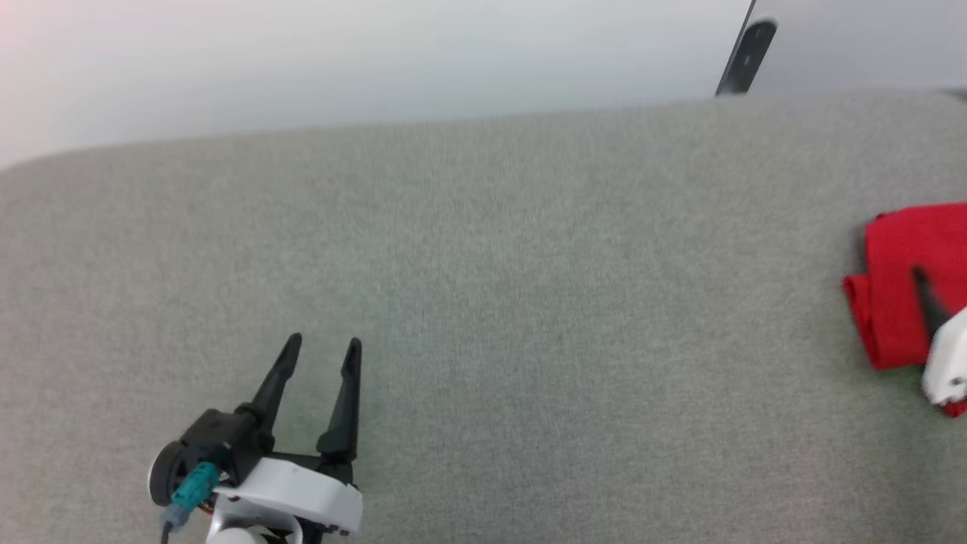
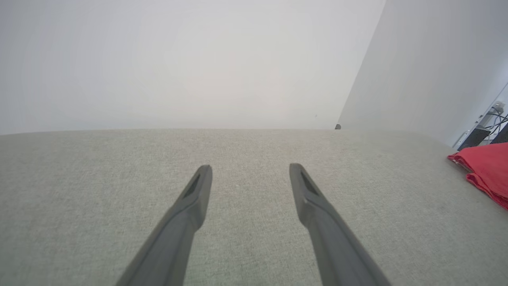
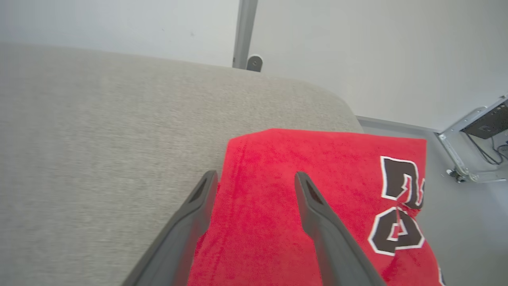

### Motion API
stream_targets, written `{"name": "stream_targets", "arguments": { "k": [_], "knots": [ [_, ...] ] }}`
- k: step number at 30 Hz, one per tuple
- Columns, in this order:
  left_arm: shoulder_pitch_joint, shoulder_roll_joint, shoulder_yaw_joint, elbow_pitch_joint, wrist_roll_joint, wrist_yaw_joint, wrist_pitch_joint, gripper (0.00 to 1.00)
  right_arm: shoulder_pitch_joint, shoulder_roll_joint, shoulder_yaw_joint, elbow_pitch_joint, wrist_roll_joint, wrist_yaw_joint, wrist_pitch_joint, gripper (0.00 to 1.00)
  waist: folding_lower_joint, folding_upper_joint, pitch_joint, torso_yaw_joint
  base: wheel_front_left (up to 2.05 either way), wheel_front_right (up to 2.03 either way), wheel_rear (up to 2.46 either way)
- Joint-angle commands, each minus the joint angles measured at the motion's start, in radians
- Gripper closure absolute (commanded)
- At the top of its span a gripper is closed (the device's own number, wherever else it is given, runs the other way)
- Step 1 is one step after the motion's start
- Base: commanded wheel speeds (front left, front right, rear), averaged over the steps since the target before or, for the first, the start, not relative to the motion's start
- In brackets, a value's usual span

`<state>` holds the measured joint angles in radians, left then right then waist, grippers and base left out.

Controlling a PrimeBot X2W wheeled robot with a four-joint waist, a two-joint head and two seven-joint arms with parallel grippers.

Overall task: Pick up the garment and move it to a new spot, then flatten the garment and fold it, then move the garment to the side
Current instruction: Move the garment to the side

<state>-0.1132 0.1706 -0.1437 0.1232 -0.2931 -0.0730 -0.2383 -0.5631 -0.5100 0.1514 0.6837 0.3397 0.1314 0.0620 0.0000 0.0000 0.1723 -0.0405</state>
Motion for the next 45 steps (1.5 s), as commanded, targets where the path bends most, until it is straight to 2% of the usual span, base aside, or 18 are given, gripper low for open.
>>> {"name": "stream_targets", "arguments": {
  "k": [1, 5, 10, 18, 26, 38, 45],
  "knots": [
    [0.007, 0.005, 0.008, 0.010, -0.007, 0.004, -0.007, 0.00, 0.037, 0.022, 0.017, -0.026, 0.021, -0.002, -0.003, 0.00, 0.0000, 0.0000, -0.098, -0.001, 0.00, 0.00, 0.00],
    [0.015, 0.018, 0.024, 0.047, -0.007, 0.013, -0.011, 0.00, 0.110, 0.084, 0.046, -0.106, 0.055, -0.002, -0.021, 0.00, 0.0000, 0.0000, -0.135, 0.006, 0.00, 0.00, 0.00],
    [0.009, 0.026, 0.039, 0.083, -0.009, 0.019, -0.016, 0.00, 0.175, 0.143, 0.058, -0.147, 0.052, -0.002, -0.054, 0.00, 0.0000, 0.0000, -0.171, 0.018, 0.00, 0.00, 0.00],
    [0.042, 0.028, 0.061, 0.111, -0.012, 0.028, -0.024, 0.00, 0.275, 0.211, 0.006, -0.234, 0.057, -0.002, -0.089, 0.00, 0.0000, 0.0000, -0.202, 0.036, 0.00, 0.00, 0.00],
    [0.167, 0.009, 0.067, 0.041, 0.010, 0.039, -0.027, 0.00, 0.429, 0.247, -0.055, -0.408, 0.056, -0.002, -0.064, 0.00, 0.0000, 0.0000, -0.223, 0.043, 0.00, 0.00, 0.00],
    [0.355, -0.016, 0.093, -0.113, 0.033, 0.087, -0.027, 0.00, 0.703, 0.317, -0.188, -0.716, 0.030, -0.002, 0.028, 0.00, 0.0000, 0.0000, -0.222, 0.043, 0.00, 0.00, 0.00],
    [0.369, -0.009, 0.082, -0.144, 0.043, 0.097, -0.017, 0.00, 0.751, 0.341, -0.209, -0.799, 0.010, -0.002, 0.069, 0.00, 0.0000, 0.0000, -0.216, 0.042, 0.00, 0.00, 0.00]
  ]
}}
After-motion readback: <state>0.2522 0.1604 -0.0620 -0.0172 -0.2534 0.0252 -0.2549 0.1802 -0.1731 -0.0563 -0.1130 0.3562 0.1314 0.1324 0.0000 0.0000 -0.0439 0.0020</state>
